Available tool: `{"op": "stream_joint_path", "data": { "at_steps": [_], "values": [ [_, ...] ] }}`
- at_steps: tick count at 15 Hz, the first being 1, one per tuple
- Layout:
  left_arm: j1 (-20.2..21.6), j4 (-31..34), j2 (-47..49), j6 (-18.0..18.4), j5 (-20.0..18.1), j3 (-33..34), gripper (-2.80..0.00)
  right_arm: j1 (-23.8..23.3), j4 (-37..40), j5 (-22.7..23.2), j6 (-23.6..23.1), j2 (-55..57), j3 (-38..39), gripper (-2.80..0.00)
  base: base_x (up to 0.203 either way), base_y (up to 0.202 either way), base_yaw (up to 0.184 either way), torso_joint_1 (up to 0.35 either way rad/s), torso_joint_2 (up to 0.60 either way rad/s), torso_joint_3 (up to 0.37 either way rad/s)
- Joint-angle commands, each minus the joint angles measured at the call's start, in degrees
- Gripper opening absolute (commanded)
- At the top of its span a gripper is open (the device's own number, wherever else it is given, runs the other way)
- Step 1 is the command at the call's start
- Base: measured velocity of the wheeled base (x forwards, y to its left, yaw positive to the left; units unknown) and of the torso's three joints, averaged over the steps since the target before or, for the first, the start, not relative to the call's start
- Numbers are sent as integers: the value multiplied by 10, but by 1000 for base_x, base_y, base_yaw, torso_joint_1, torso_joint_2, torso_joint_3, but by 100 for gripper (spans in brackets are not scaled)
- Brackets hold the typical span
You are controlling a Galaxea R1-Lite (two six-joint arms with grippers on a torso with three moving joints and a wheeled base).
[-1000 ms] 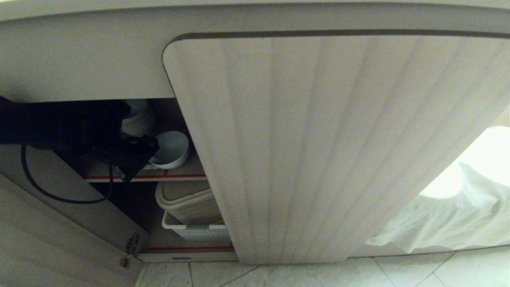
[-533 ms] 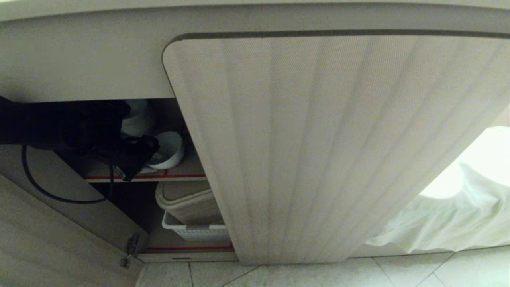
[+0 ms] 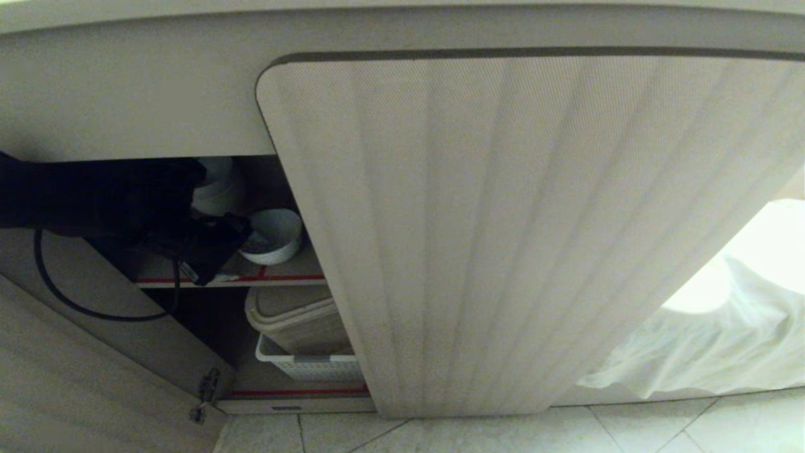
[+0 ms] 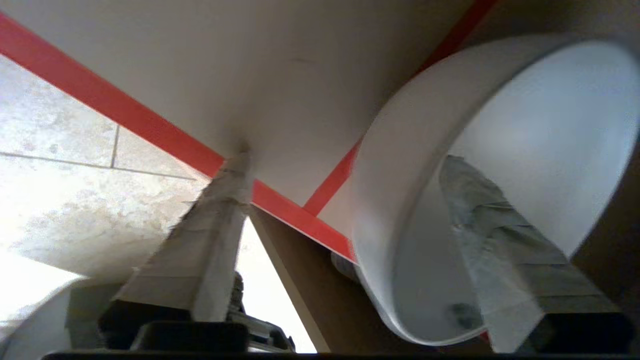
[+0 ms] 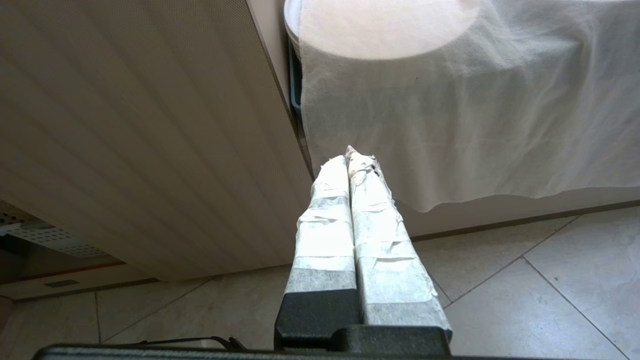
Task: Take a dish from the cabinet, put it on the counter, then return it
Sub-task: Put it back into the cabinet
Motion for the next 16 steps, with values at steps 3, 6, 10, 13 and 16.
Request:
{"op": "stream_joint_path", "data": {
  "at_steps": [3,6,10,13,16],
  "values": [
    [1,3,2,-7,6,-1,0,0,0,0,1,1,0,-280,0,0,0,0,0,0],
    [1,-14,5,-18,20,-3,0,0,0,0,1,1,0,-280,0,0,0,0,0,0],
    [0,-30,3,-39,20,-2,0,0,0,0,1,1,0,-280,0,0,0,0,0,0],
    [0,-30,-4,-40,23,2,0,0,0,0,1,1,0,-280,0,0,0,0,0,0],
    [-4,-31,-17,-39,28,13,0,0,0,0,1,1,0,-280,0,0,0,0,0,0]
  ]
}}
